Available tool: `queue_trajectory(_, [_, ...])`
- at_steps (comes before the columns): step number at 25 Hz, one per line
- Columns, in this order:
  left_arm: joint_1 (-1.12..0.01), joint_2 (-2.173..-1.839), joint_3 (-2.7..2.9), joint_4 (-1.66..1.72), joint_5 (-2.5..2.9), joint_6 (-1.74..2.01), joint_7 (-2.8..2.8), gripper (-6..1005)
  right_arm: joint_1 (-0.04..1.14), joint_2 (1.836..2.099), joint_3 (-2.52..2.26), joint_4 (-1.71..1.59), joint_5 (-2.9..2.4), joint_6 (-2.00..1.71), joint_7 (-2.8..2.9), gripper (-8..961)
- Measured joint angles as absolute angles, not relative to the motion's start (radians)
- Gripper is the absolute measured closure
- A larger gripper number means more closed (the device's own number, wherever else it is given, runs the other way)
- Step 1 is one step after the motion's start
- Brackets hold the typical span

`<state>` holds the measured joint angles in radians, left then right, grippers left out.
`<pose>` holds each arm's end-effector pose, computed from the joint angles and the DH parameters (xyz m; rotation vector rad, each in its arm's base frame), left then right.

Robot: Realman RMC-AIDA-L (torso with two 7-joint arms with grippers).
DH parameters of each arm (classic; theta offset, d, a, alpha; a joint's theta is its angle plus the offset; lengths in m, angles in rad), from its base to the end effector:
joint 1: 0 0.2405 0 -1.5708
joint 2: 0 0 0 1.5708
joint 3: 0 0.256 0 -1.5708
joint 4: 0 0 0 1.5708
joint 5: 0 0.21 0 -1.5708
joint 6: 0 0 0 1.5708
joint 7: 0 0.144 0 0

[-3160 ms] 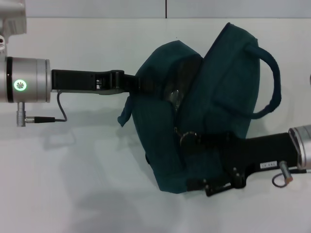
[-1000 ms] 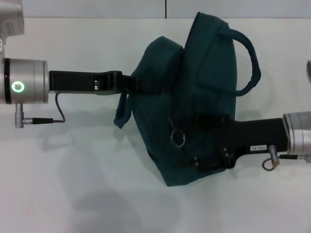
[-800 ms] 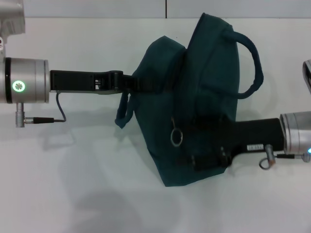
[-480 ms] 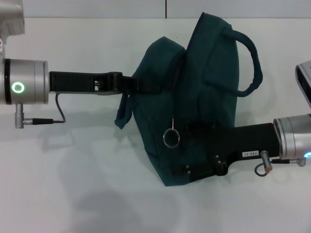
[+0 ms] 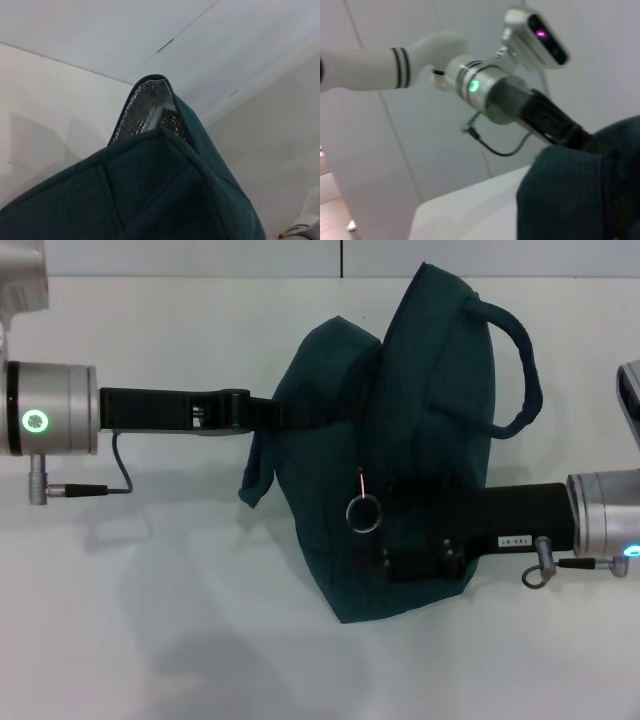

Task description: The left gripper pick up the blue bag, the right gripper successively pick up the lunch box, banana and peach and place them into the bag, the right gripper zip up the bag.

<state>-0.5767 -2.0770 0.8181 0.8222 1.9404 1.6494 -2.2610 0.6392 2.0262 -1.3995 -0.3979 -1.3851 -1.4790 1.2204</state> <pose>-0.2118 0.3430 0.0129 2.5887 1.5313 0.7700 0.2036 0.3174 -0.0658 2.9674 -0.4203 -0.8818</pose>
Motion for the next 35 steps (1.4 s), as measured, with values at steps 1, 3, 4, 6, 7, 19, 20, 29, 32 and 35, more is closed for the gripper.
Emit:
queue_trajectory(1, [-0.577, -2.077, 0.818, 0.822, 1.94, 1.65, -2.261, 945, 0.639, 2.027, -1.398, -0.395, -1.382, -1.463, 1.221, 104])
queue_trajectory(3, [-0.577, -2.077, 0.818, 0.822, 1.94, 1.65, -2.261, 945, 0.637, 2.027, -1.402, -0.392, -1.376, -1.415, 1.229, 159])
queue_trajectory(4, [-0.577, -2.077, 0.818, 0.822, 1.94, 1.65, -2.261, 945, 0.635, 2.028, -1.409, -0.392, -1.375, -1.391, 1.237, 187])
queue_trajectory(6, [-0.577, -2.078, 0.818, 0.822, 1.94, 1.65, -2.261, 945, 0.637, 2.027, -1.425, -0.39, -1.375, -1.382, 1.247, 242])
queue_trajectory(7, [-0.577, -2.079, 0.818, 0.822, 1.94, 1.651, -2.261, 945, 0.64, 2.027, -1.438, -0.39, -1.375, -1.385, 1.249, 270])
queue_trajectory(19, [-0.575, -2.077, 0.818, 0.822, 1.937, 1.651, -2.261, 944, 0.638, 2.023, -1.454, -0.397, -1.33, -1.513, 1.237, 331])
queue_trajectory(20, [-0.575, -2.076, 0.818, 0.822, 1.937, 1.651, -2.261, 944, 0.638, 2.023, -1.454, -0.397, -1.33, -1.513, 1.237, 332])
queue_trajectory(29, [-0.573, -2.074, 0.818, 0.822, 1.937, 1.65, -2.255, 944, 0.628, 2.022, -1.445, -0.391, -1.326, -1.487, 1.239, 334])
queue_trajectory(32, [-0.571, -2.077, 0.818, 0.822, 1.937, 1.65, -2.254, 944, 0.623, 2.022, -1.445, -0.39, -1.319, -1.479, 1.238, 335])
queue_trajectory(35, [-0.568, -2.077, 0.818, 0.822, 1.937, 1.651, -2.254, 944, 0.618, 2.023, -1.444, -0.389, -1.315, -1.469, 1.238, 336])
